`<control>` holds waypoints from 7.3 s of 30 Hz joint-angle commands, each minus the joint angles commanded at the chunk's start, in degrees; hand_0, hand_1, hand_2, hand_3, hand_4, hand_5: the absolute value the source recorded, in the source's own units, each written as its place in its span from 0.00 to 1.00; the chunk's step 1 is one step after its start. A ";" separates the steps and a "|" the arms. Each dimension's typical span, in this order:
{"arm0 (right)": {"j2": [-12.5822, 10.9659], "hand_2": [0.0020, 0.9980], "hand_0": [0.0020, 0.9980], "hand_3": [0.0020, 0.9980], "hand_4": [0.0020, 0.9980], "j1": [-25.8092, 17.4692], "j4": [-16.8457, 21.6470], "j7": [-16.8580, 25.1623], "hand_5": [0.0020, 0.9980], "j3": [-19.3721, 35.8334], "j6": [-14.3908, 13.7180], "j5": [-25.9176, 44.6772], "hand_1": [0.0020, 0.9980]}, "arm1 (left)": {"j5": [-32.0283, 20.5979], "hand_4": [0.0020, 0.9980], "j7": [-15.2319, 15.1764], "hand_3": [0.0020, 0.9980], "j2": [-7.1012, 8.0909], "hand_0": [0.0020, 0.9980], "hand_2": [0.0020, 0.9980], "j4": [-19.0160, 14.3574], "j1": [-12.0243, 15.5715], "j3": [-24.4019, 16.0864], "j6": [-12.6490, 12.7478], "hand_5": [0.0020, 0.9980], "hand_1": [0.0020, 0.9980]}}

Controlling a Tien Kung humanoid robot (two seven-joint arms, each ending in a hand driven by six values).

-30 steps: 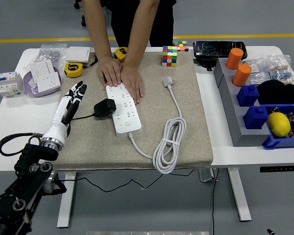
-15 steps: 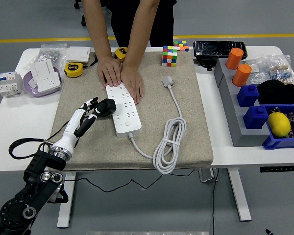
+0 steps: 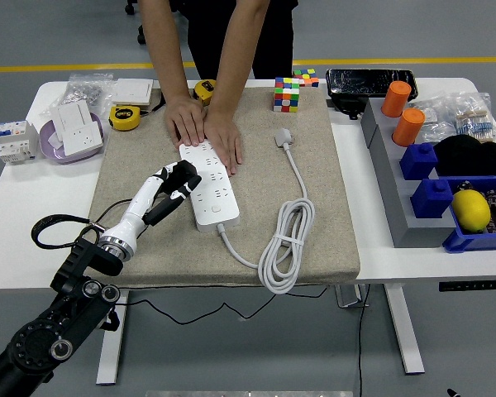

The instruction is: Pick up the plug,place it near the board,insert it into the board,press the button

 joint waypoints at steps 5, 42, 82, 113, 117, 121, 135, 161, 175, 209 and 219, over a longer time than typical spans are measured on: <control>-0.04 0.78 0.87 0.81 1.00 0.00 0.00 -0.10 0.94 0.00 0.02 -0.01 0.78 | 1.38 1.00 0.62 0.93 0.28 1.00 0.91 0.26 -0.80 0.94 -0.13 1.00 0.98; -0.12 0.77 0.85 0.80 1.00 0.03 0.00 -0.20 0.94 -0.08 -0.16 0.65 0.76 | 25.48 1.00 9.29 0.92 3.66 1.00 0.90 -7.15 -2.42 2.71 -0.46 1.00 0.98; -0.31 0.77 0.84 0.80 1.00 0.12 0.00 -0.25 0.95 -0.66 -0.13 0.94 0.76 | 32.67 1.00 18.52 0.93 3.26 1.00 1.00 -6.48 -2.01 4.98 -3.05 1.00 1.00; -0.32 0.76 0.84 0.79 1.00 0.15 0.00 -0.26 0.95 -0.76 -0.10 1.04 0.75 | 32.47 1.00 18.41 0.93 2.70 1.00 1.00 -4.75 -4.45 6.74 -3.71 1.00 1.00; -0.29 0.76 0.84 0.79 1.00 0.22 0.00 -0.23 0.95 -0.88 -0.08 1.05 0.75 | 32.51 1.00 18.45 0.93 2.66 1.00 1.00 -4.63 -4.77 6.66 -3.80 1.00 1.00; -0.29 0.76 0.84 0.79 1.00 0.23 0.00 -0.20 0.95 -0.95 -0.07 1.08 0.75 | 32.48 1.00 18.59 0.93 2.63 1.00 1.00 -4.33 -4.91 7.00 -4.13 1.00 1.00; -0.33 0.76 0.84 0.79 1.00 0.01 0.00 -0.24 0.95 -0.93 -0.03 0.87 0.75 | 32.21 1.00 18.51 0.93 2.47 1.00 1.00 -3.84 -4.96 7.94 -4.54 1.00 1.00; -0.35 0.76 0.84 0.79 1.00 0.31 0.00 -0.24 0.95 -0.96 -0.08 1.08 0.75 | 32.63 1.00 18.35 0.93 1.93 1.00 1.00 -4.30 -6.78 9.15 -4.39 1.00 1.00; -0.39 0.76 0.84 0.79 1.00 0.27 0.00 -0.31 0.95 -0.97 -0.11 1.14 0.75 | 31.75 1.00 23.21 0.90 2.91 0.75 0.69 -18.59 -5.41 11.59 -5.45 0.88 0.72; -0.32 0.76 0.84 0.79 1.00 0.05 0.00 -0.48 0.95 -1.52 -0.09 1.47 0.75 | 30.13 0.64 26.94 0.87 2.73 0.16 0.14 -15.20 -4.62 13.47 -17.18 0.00 0.05; -0.32 0.76 0.84 0.79 1.00 0.19 0.00 -0.47 0.96 -1.40 -0.13 1.59 0.75 | 30.61 0.63 26.78 0.87 3.34 0.16 0.14 -15.06 -4.84 12.40 -17.17 0.00 0.05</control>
